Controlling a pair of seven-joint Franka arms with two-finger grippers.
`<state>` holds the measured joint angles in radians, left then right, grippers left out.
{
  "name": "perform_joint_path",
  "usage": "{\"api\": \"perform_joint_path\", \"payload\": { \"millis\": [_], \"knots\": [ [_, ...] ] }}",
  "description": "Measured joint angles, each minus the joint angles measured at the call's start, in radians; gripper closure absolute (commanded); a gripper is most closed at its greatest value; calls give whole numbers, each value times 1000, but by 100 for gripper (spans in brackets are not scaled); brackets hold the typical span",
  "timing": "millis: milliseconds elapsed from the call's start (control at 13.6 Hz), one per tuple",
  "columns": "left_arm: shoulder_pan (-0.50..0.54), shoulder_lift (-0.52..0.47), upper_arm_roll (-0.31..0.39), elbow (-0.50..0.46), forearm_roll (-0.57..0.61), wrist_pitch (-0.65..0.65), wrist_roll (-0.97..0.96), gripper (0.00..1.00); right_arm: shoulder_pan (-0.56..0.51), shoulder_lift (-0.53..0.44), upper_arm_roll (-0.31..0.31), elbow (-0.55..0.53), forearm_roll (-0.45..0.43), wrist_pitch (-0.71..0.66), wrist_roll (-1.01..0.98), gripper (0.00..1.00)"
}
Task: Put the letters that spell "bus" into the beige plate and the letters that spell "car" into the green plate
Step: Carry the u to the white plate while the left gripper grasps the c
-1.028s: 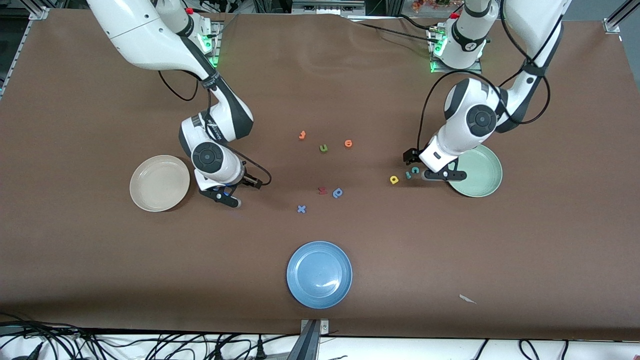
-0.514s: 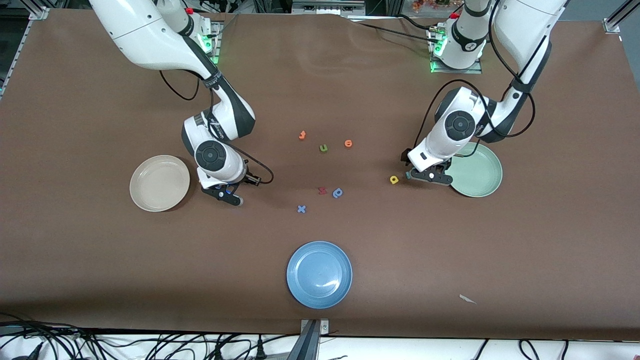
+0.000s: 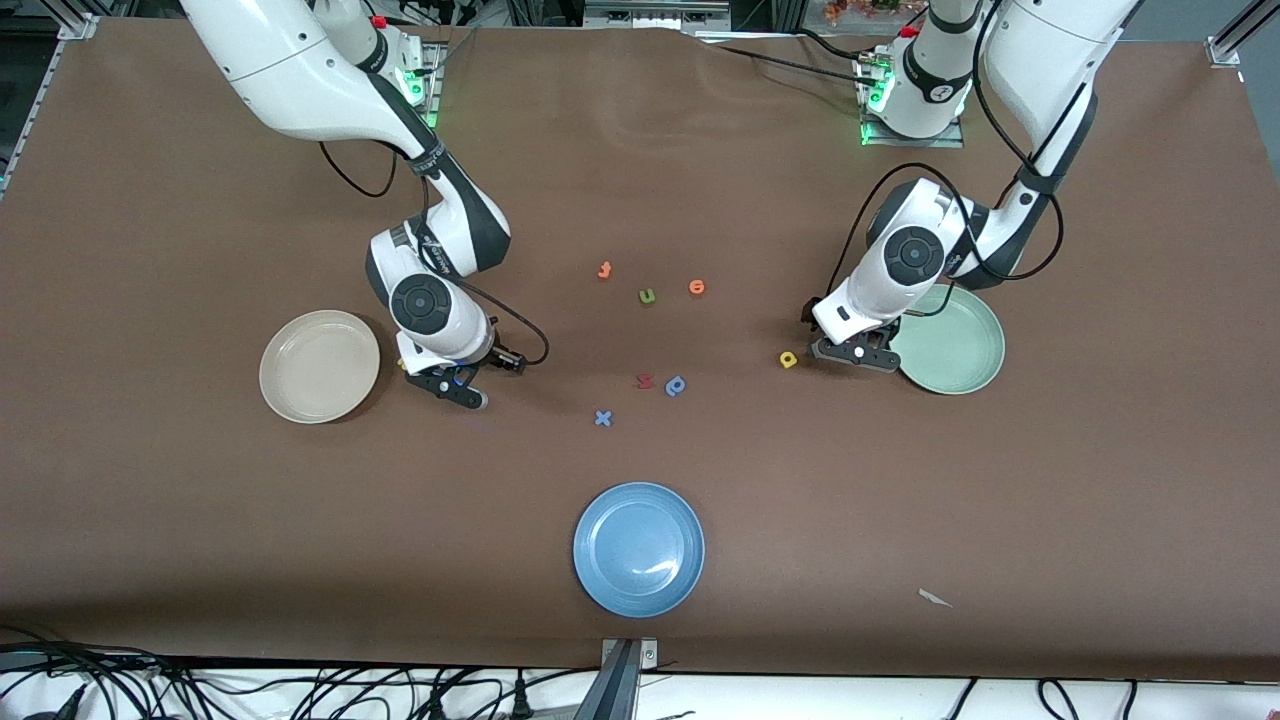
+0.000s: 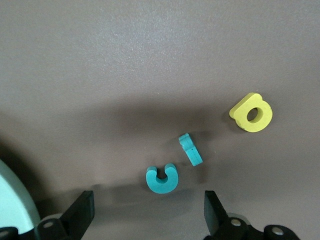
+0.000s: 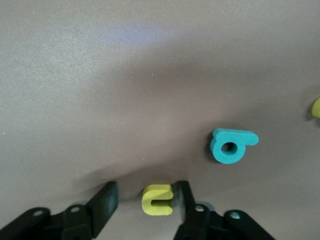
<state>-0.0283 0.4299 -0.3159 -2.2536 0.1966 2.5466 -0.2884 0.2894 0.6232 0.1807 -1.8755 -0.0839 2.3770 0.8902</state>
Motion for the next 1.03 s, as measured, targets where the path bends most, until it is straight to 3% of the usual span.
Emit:
{"api": "perform_joint_path", "payload": {
  "millis": [220, 514, 661, 808, 1028],
  "knots": [
    [-3, 12, 0, 0, 0, 15, 0, 29, 0, -7, 0, -2, 0, -1, 0, 88],
    [-3, 13, 2, 1, 0, 18, 0, 37, 0, -14, -2, 0, -1, -5, -4, 88],
    [-3, 13, 3, 4, 0, 18, 0, 37, 0, -31, -7, 45, -4, -84, -22, 88],
    [-4, 13, 3, 6, 0, 20, 0, 37, 0, -58, -42, 120, -4, -236, -109, 88],
    [-15, 13, 3, 8, 0, 22, -21, 37, -5, -94, -152, 185, -3, -370, -337, 88]
  ]
}}
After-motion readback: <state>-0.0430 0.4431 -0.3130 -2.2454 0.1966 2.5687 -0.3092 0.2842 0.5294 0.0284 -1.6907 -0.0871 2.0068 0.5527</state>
